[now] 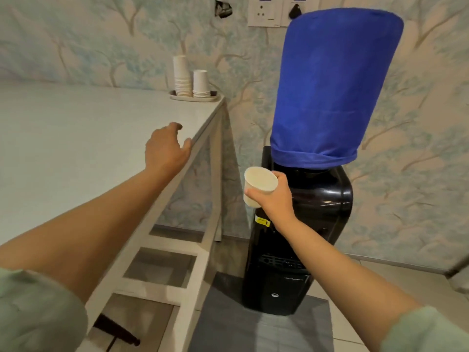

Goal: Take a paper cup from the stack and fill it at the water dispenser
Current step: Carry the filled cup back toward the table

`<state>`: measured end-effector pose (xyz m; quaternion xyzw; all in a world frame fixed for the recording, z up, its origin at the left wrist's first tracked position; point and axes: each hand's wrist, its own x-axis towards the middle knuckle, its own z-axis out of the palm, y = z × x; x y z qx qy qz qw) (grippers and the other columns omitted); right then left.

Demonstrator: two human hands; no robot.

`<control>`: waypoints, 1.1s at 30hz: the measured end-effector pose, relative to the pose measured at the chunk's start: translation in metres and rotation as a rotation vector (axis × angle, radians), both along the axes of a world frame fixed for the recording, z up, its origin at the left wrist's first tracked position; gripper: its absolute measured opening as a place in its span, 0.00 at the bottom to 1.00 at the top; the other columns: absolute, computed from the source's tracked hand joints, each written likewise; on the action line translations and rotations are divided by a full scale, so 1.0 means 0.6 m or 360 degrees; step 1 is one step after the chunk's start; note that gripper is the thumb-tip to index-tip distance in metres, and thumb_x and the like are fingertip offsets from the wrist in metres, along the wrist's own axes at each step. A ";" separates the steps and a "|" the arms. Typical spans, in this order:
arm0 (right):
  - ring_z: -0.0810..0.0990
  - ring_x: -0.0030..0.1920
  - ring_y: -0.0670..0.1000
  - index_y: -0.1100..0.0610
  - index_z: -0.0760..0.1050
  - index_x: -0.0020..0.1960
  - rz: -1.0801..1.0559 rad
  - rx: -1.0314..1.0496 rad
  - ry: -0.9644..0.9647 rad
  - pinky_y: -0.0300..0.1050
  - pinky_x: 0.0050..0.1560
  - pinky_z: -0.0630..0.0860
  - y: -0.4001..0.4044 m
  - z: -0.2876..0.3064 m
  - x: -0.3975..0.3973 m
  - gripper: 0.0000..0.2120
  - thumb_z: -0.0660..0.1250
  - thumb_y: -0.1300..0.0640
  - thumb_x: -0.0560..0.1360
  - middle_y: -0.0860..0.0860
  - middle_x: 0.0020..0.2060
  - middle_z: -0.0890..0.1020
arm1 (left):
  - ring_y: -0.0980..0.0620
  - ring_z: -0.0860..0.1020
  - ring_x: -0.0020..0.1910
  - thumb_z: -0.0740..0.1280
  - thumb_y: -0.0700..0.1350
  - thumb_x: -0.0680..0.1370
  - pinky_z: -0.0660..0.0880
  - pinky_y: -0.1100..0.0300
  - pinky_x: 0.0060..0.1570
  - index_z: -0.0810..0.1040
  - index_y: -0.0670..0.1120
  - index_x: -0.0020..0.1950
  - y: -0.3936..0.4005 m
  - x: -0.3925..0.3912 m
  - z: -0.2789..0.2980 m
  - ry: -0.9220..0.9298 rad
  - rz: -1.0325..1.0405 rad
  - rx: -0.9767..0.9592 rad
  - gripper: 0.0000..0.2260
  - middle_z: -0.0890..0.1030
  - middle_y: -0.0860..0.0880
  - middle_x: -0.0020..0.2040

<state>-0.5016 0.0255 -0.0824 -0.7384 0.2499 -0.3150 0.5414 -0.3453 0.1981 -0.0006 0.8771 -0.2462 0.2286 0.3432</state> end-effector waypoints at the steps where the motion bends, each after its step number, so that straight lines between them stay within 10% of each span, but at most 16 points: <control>1: 0.75 0.50 0.47 0.51 0.66 0.57 0.0023 0.0004 -0.0038 0.43 0.50 0.72 0.015 0.019 0.014 0.32 0.78 0.54 0.58 0.43 0.46 0.74 | 0.39 0.75 0.58 0.62 0.50 0.75 0.71 0.48 0.54 0.72 0.42 0.64 0.012 0.005 0.008 0.0041 0.0036 -0.0060 0.20 0.79 0.40 0.59; 12: 0.75 0.42 0.42 0.53 0.66 0.54 0.0384 0.0081 -0.0261 0.38 0.41 0.72 0.162 0.184 0.160 0.28 0.77 0.57 0.60 0.43 0.43 0.74 | 0.45 0.77 0.57 0.65 0.46 0.73 0.74 0.48 0.59 0.73 0.43 0.61 0.199 0.073 -0.026 0.0551 0.0351 -0.0391 0.17 0.80 0.43 0.57; 33: 0.71 0.50 0.51 0.51 0.64 0.62 0.0665 0.0193 0.0029 0.40 0.40 0.70 0.317 0.159 0.306 0.33 0.76 0.53 0.61 0.47 0.48 0.71 | 0.47 0.77 0.50 0.55 0.34 0.71 0.75 0.52 0.52 0.74 0.45 0.57 0.208 0.105 -0.014 0.0693 0.0660 -0.1243 0.18 0.78 0.47 0.53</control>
